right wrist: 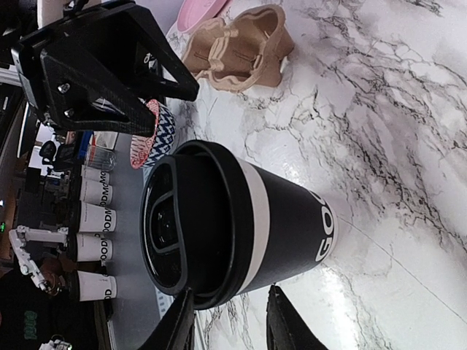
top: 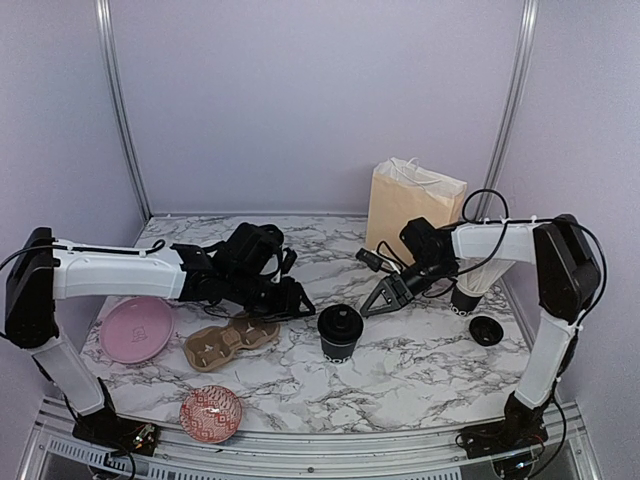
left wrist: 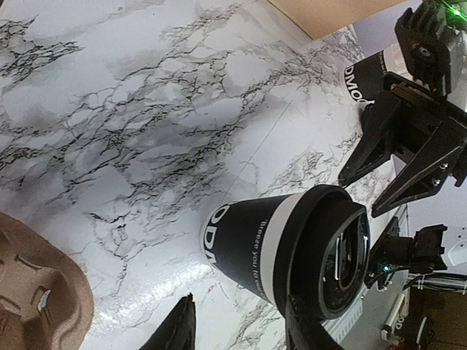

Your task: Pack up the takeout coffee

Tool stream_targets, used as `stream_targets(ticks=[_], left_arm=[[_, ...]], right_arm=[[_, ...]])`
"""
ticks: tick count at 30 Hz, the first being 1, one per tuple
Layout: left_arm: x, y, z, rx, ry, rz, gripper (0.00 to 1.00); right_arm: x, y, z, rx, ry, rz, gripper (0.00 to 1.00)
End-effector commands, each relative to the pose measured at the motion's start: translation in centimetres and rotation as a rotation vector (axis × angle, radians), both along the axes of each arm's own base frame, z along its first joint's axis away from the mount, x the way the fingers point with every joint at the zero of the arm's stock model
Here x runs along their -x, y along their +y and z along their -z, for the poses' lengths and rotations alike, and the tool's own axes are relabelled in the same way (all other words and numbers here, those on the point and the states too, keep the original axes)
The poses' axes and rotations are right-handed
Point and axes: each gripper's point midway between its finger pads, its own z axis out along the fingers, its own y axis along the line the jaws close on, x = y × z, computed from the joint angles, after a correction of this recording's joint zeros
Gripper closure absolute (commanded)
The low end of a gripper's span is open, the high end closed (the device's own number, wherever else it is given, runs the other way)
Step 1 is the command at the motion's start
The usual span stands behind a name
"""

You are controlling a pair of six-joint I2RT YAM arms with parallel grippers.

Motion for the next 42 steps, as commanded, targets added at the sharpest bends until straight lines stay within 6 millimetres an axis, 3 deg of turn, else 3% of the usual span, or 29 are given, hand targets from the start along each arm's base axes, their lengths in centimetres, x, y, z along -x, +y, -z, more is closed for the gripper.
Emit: stream_targets(ticks=[1, 21, 36, 39, 42], left_arm=[[0.4, -1.5, -0.7, 0.091, 0.020, 0.028, 0.57], [0.7, -1.9, 2.0, 0.066, 0.048, 0.059, 0.60], [2.7, 1.5, 10.7, -0.120, 0.178, 0.004, 0.65], [2.6, 1.1, 10.2, -0.115, 0.161, 0.016, 0.64], [1.7, 0.1, 7.7, -0.086, 0.094, 0.031, 0.60]], right_arm=[[-0.1, 0.4, -0.1, 0.004, -0.013, -0.014, 0.67], [0.0, 0.5, 1.2, 0.016, 0.021, -0.019, 0.65], [-0.8, -0.5, 5.8, 0.174, 0.055, 0.018, 0.66], [-0.8, -0.4, 5.4, 0.167, 0.045, 0.014, 0.66], [-0.7, -0.2, 4.0, 0.125, 0.031, -0.004, 0.66]])
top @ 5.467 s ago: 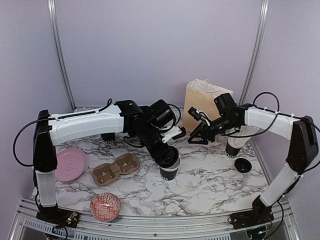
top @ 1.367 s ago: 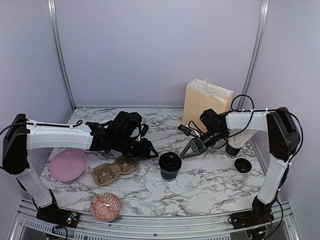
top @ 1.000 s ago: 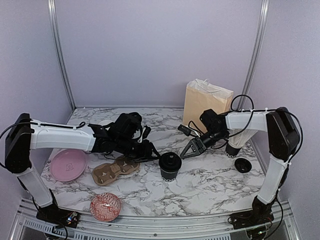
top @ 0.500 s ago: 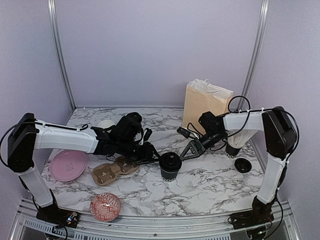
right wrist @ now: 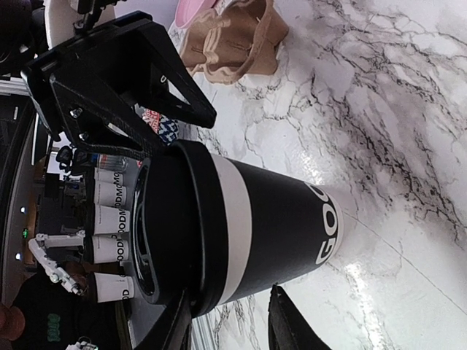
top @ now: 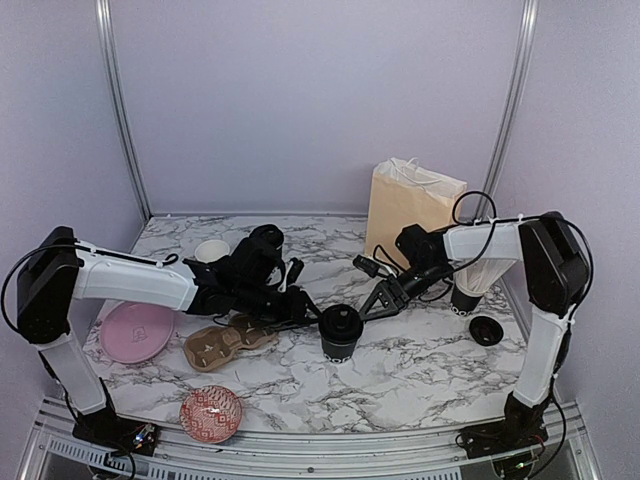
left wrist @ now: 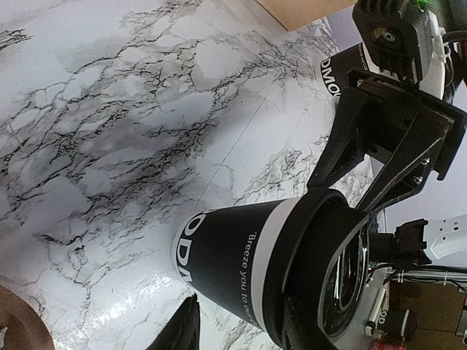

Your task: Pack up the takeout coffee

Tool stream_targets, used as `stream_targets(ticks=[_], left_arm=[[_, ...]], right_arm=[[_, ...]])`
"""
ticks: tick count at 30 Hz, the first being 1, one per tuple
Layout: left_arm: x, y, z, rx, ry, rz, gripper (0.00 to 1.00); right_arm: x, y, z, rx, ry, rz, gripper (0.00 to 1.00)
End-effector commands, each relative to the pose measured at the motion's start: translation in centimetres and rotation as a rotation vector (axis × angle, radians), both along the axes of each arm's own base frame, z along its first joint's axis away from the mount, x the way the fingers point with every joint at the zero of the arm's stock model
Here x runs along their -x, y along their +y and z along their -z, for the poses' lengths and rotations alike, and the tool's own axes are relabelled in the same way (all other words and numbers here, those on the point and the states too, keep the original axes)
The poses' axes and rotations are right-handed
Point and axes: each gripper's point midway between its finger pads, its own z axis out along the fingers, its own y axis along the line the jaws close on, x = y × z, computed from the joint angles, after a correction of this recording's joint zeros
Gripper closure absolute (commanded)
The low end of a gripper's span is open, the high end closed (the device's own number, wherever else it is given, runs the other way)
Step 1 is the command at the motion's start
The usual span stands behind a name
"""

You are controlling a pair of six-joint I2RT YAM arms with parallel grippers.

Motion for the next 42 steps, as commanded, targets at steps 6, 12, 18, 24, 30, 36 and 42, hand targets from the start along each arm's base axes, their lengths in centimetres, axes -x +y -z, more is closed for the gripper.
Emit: stream_targets(ticks=[6, 12, 18, 24, 30, 36, 42], left_arm=[[-0.3, 1.1, -0.8, -0.121, -0.071, -0.027, 0.49], [-1.6, 2.1, -4.6, -0.089, -0.161, -0.120, 0.36], [1.1, 2.4, -4.1, -0.069, -0.087, -0.126, 0.34], [3.7, -0.2, -3.0, -0.021, -0.009, -0.094, 0.47], [4.4, -1.4, -2.5, 0.015, 0.012, -0.086, 0.56], [4.3, -1.5, -1.4, 0.006, 0.017, -0.086, 0.59], [4.4, -1.8, -1.0, -0.001, 0.017, -0.062, 0.61]], right_arm=[[-0.7, 0.2, -2.0, 0.010, -0.145, -0.038, 0.63], [0.4, 0.0, -2.8, -0.025, -0.131, -0.046, 0.57], [1.0, -0.6, -2.6, -0.006, -0.162, -0.056, 0.54], [-0.1, -0.3, -2.5, 0.002, -0.197, -0.069, 0.61], [-1.9, 0.0, -2.1, 0.020, -0.195, -0.039, 0.67], [-2.8, 0.4, -2.0, 0.019, -0.193, -0.027, 0.66], [-3.3, 1.0, -2.0, -0.008, -0.168, -0.030, 0.64]])
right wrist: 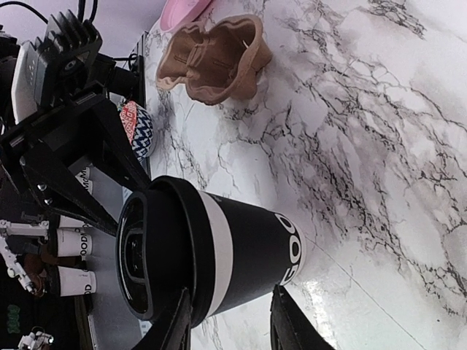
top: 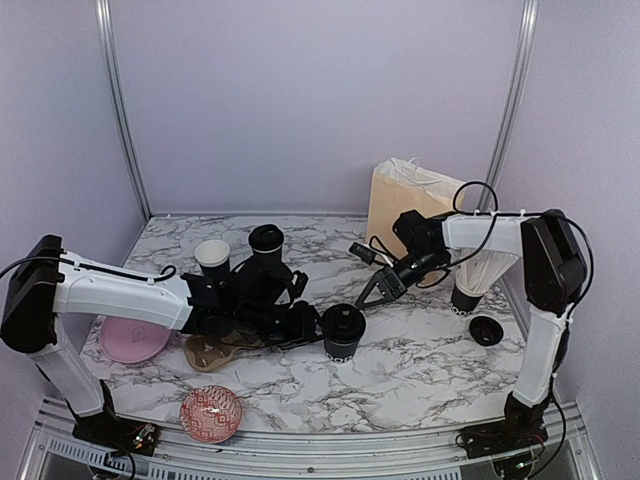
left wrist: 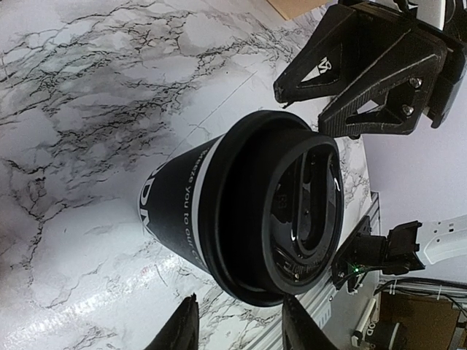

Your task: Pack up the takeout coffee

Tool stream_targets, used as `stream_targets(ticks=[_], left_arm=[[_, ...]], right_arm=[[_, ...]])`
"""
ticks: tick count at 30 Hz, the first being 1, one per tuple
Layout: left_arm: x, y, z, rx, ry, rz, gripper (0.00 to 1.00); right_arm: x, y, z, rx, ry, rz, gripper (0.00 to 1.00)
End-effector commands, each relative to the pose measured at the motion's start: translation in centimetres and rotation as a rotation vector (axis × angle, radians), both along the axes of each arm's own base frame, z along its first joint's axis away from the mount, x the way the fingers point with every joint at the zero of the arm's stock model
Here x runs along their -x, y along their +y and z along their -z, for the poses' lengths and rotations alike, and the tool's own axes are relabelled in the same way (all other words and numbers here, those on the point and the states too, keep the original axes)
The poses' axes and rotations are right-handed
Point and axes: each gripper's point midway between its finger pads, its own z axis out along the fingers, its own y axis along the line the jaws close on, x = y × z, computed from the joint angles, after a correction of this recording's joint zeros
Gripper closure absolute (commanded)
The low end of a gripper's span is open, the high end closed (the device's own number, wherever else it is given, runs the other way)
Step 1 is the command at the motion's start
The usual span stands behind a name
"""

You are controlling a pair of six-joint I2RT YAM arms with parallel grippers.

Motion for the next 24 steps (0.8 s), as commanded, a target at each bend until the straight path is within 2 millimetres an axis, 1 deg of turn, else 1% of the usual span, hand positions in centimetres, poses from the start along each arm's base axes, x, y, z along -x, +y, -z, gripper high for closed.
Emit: stream_targets(ticks=[1, 6, 12, 15, 18, 21, 24], left_arm=[[0.2, -0.6, 0.4, 0.008, -0.004, 0.029, 0.61], [0.3, -0.5, 1.1, -0.007, 0.004, 0.038, 0.62], [0.0, 0.0, 3.1, -0.043, 0.037, 0.035, 0.64], [0.1, 0.2, 3.8, -0.055, 0.056, 0.039, 0.64], [0.2, 0.6, 5.0, -0.080, 0.084, 0.040, 0.65], [0.4, 1.4, 7.2, -0.120, 0.140, 0.038, 0.67], [0.5, 2.7, 9.4, -0.162, 0.191, 0.017, 0.69]], right_arm=[[-1.0, 0.8, -0.7, -0.037, 0.006, -0.001, 0.63], [-1.0, 1.1, -0.8, -0.058, 0.025, -0.012, 0.62], [0.0, 1.4, -0.5, -0.064, 0.043, -0.041, 0.60], [0.3, 1.3, 0.1, -0.052, 0.055, -0.046, 0.60], [0.1, 0.9, 1.7, 0.010, 0.054, -0.020, 0.63], [-0.3, 0.3, 4.0, 0.097, 0.052, 0.014, 0.64], [-0.4, -0.4, 6.3, 0.177, 0.075, 0.034, 0.65]])
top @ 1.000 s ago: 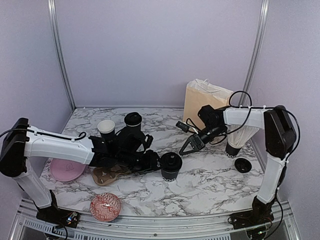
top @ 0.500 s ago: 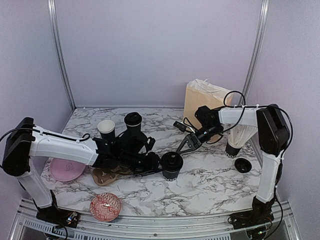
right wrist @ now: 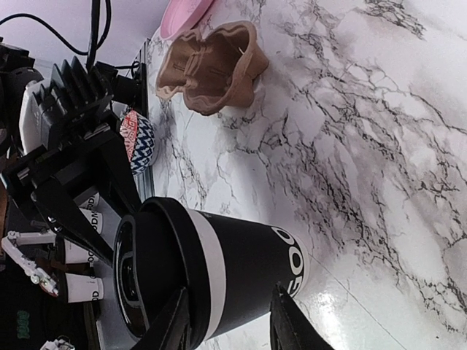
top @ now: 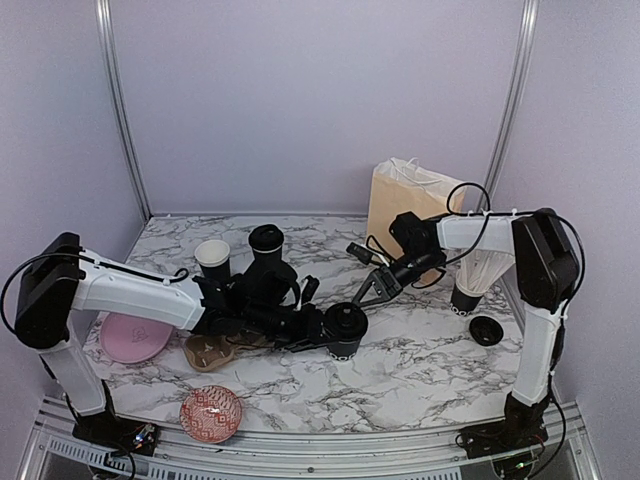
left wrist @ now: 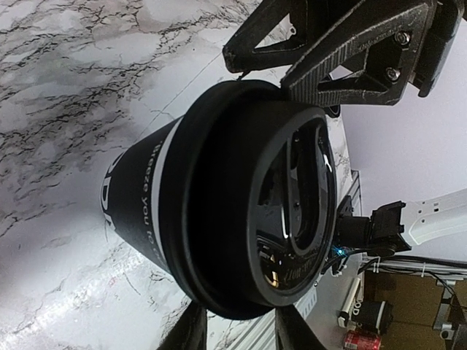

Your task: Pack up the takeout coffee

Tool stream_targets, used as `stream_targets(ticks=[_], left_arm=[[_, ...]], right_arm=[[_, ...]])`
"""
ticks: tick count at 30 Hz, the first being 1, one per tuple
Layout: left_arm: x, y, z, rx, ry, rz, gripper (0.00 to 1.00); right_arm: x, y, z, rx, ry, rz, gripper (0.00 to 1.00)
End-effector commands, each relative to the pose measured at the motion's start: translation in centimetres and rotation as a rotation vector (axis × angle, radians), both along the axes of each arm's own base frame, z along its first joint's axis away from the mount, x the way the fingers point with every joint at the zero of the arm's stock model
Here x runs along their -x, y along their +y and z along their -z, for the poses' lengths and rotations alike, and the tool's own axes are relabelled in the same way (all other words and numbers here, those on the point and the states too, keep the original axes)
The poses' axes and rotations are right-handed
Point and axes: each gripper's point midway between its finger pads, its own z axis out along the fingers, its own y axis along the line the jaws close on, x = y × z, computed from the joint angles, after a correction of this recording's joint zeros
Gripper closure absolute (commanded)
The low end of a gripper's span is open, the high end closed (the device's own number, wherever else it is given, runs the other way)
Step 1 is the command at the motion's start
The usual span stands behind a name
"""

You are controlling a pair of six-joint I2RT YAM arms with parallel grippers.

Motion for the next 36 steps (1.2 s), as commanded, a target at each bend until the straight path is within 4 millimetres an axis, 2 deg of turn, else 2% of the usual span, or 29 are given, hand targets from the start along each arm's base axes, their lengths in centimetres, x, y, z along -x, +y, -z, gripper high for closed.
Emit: stream_targets(ticks=[1, 6, 12, 15, 17, 18, 20, 26, 28, 31, 36], left_arm=[[0.5, 4.8, 8.8, -0.251, 0.139, -0.059, 0.70], [1.8, 7.2, 11.8, -0.355, 0.190, -0.044, 0.71], [1.7, 7.6, 11.7, -0.383, 0.164, -0.049, 0.72], [2.0, 8.3, 13.0, -0.417, 0.173, -0.054, 0.73], [2.0, 8.4, 13.1, -0.421, 0.164, -0.052, 0.73], [1.9, 7.9, 12.4, -0.409, 0.137, -0.041, 0.72], [1.1, 6.7, 9.9, -0.366, 0.060, -0.029, 0.69], [-0.8, 3.4, -1.1, -0.251, -0.204, -0.004, 0.57], [-0.6, 2.9, -3.7, -0.214, -0.247, 0.018, 0.52], [-0.4, 2.8, -5.9, -0.202, -0.281, 0.043, 0.46], [-0.7, 3.1, -7.7, -0.255, -0.444, 0.139, 0.33]], right_arm=[[0.4, -1.3, 6.1, 0.211, 0.051, 0.030, 0.65], [0.5, -1.9, 7.8, 0.268, 0.070, 0.040, 0.67], [0.0, -1.8, 6.8, 0.261, 0.032, 0.045, 0.69], [0.0, -1.9, 6.9, 0.269, 0.026, 0.044, 0.69], [0.1, -1.8, 6.7, 0.257, 0.029, 0.037, 0.69], [0.1, -1.7, 6.4, 0.248, 0.026, 0.035, 0.69], [-0.2, -1.4, 5.1, 0.218, 0.004, 0.026, 0.68], [-1.6, -1.1, -0.4, 0.122, -0.057, 0.054, 0.63], [-2.2, -1.3, -1.6, 0.115, -0.093, 0.067, 0.58], [-2.7, -1.7, -2.7, 0.120, -0.143, 0.077, 0.54], [-2.5, -1.9, -4.8, 0.089, -0.218, 0.054, 0.51]])
